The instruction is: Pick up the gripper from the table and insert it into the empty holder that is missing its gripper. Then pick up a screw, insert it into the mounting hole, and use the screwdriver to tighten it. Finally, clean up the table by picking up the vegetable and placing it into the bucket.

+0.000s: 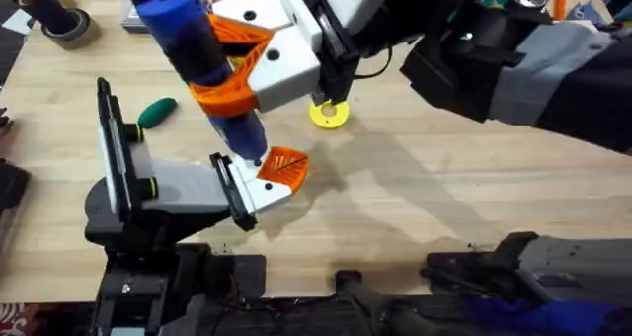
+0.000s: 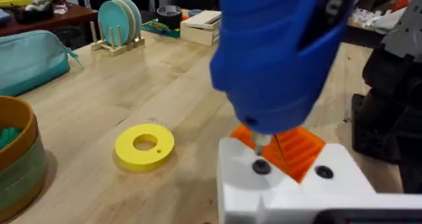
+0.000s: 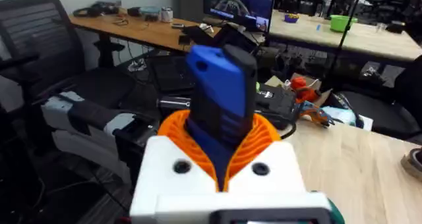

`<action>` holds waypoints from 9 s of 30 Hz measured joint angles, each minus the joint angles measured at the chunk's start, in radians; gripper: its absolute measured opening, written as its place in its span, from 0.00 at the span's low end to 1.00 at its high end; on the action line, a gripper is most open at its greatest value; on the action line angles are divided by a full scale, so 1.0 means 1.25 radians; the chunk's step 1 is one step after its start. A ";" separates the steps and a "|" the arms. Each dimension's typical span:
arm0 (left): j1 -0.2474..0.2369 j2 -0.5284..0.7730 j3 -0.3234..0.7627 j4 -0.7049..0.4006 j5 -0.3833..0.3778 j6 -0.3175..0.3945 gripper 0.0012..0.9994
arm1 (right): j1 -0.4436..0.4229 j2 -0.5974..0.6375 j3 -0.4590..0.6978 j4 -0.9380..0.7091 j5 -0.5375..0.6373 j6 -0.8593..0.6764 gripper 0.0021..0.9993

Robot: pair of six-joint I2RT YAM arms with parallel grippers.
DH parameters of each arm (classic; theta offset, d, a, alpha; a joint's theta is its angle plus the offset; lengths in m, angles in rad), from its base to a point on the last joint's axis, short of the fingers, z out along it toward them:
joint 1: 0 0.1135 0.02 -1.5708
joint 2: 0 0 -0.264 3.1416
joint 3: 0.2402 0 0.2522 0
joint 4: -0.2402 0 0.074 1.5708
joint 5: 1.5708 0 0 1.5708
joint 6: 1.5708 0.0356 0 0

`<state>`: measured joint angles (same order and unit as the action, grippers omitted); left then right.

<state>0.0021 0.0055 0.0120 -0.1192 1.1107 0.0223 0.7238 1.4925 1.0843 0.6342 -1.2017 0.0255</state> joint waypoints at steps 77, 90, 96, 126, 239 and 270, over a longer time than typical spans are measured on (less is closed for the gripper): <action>0.000 0.000 0.000 0.000 0.000 0.000 0.00 | 0.016 0.000 -0.001 -0.031 0.045 0.000 0.02; 0.000 0.000 0.000 0.000 0.000 0.000 0.00 | 0.016 0.000 -0.001 -0.048 0.045 -0.001 0.02; 0.000 0.000 0.000 0.000 0.000 0.000 0.00 | 0.016 0.000 -0.001 -0.052 0.045 -0.003 0.02; 0.000 0.000 0.000 0.000 0.000 0.000 0.00 | 0.015 0.000 -0.001 -0.056 0.045 -0.003 0.02; 0.000 0.000 0.000 0.000 0.000 0.000 0.00 | -0.013 0.000 -0.121 0.284 0.062 0.188 0.02; 0.000 0.000 0.000 0.000 0.000 -0.001 0.00 | -0.016 0.000 -0.121 0.255 0.062 0.176 0.02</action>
<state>0.0021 0.0055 0.0120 -0.1196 1.1107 0.0206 0.7040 1.4925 0.9333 0.9527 -1.1242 0.2455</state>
